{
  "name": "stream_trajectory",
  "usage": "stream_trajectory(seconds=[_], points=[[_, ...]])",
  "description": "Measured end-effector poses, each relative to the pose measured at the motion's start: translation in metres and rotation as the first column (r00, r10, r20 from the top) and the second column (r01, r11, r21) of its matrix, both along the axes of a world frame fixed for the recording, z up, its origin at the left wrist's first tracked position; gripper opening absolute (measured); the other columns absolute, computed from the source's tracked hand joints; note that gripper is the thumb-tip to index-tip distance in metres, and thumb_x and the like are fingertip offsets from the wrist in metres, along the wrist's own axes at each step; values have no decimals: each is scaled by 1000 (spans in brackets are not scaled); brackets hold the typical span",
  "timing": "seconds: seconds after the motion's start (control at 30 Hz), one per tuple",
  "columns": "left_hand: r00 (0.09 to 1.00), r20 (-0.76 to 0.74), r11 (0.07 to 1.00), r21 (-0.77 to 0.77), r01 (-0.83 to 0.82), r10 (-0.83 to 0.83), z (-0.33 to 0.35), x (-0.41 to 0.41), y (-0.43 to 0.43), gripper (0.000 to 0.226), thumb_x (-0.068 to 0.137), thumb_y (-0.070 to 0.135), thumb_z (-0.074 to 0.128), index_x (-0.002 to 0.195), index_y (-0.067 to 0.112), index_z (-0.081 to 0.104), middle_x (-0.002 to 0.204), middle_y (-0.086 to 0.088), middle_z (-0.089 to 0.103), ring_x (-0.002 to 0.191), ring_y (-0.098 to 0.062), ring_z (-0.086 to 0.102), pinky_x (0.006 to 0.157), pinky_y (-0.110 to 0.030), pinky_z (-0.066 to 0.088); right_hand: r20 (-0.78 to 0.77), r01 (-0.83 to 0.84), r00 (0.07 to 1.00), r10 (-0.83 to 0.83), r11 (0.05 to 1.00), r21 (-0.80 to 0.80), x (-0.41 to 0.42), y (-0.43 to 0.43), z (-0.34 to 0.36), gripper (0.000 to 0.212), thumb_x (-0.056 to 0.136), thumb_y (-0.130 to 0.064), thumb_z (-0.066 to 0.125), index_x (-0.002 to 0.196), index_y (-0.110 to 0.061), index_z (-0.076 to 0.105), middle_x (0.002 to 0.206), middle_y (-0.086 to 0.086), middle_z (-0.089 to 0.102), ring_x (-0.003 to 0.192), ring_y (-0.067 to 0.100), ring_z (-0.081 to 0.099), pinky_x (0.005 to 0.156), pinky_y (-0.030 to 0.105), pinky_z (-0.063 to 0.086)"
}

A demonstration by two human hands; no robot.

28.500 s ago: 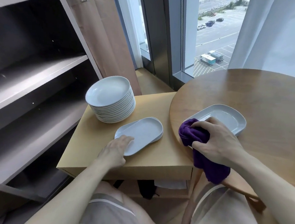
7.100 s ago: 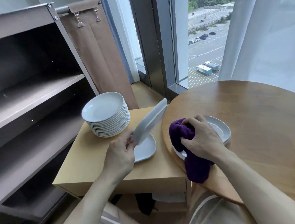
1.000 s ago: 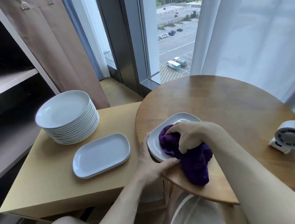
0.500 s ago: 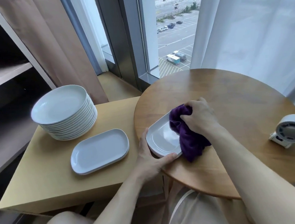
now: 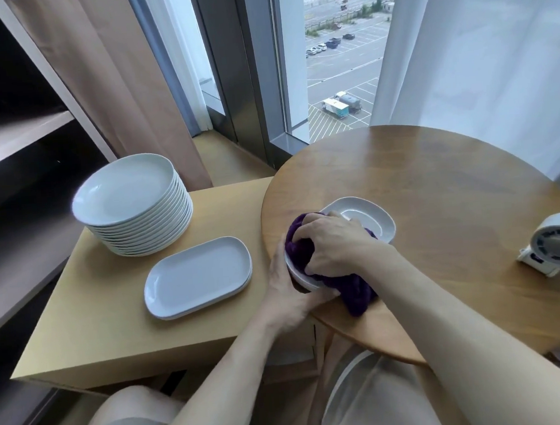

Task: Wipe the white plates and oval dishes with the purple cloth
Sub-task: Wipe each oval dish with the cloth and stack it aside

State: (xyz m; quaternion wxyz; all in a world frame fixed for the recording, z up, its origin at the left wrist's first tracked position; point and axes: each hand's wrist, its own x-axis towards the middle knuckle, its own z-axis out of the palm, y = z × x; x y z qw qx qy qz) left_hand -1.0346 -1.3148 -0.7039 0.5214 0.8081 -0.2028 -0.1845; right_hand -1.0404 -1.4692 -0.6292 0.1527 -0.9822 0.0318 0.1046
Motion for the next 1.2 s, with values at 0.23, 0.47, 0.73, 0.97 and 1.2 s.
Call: stream_trajectory(seconds=[0.23,0.47,0.73,0.97,1.2], points=[[998,-53,999,30,-33,35,-7,0,4,126,47,72,88,144,70,9,146,24,48,132,1,48,99,-15,41,-162,75,985,-61,994,79,-12,-10,10,28,76,-24,71,103,-30,71,104,-5,54,91,20,58,73,35,57],[998,-54,999,38,-38,40,-12,5,4,134,52,60,96,156,54,11,151,28,33,131,16,34,87,8,24,-51,361,932,-359,932,42,-16,-55,8,17,72,-34,73,86,-30,65,102,-5,56,93,21,60,69,31,48],[997,-40,997,43,-66,68,-17,5,3,133,49,61,96,151,62,11,149,29,36,138,3,37,112,-21,37,82,465,884,-461,884,-40,-10,-60,-7,32,77,-33,66,109,-32,65,116,-1,55,109,32,52,86,37,40],[998,-30,999,-3,-50,50,-17,4,3,133,50,62,94,154,55,12,138,42,35,116,36,31,84,11,28,28,252,968,-250,957,-143,-10,-27,0,18,86,-33,60,102,-26,64,109,2,55,95,24,55,67,32,41],[997,-60,998,27,-48,50,-16,7,0,129,48,48,89,151,59,12,136,21,57,124,-4,56,90,-11,46,61,5,998,-2,999,-37,-12,11,0,5,79,-26,62,80,-22,62,86,-3,59,80,23,58,59,32,39]])
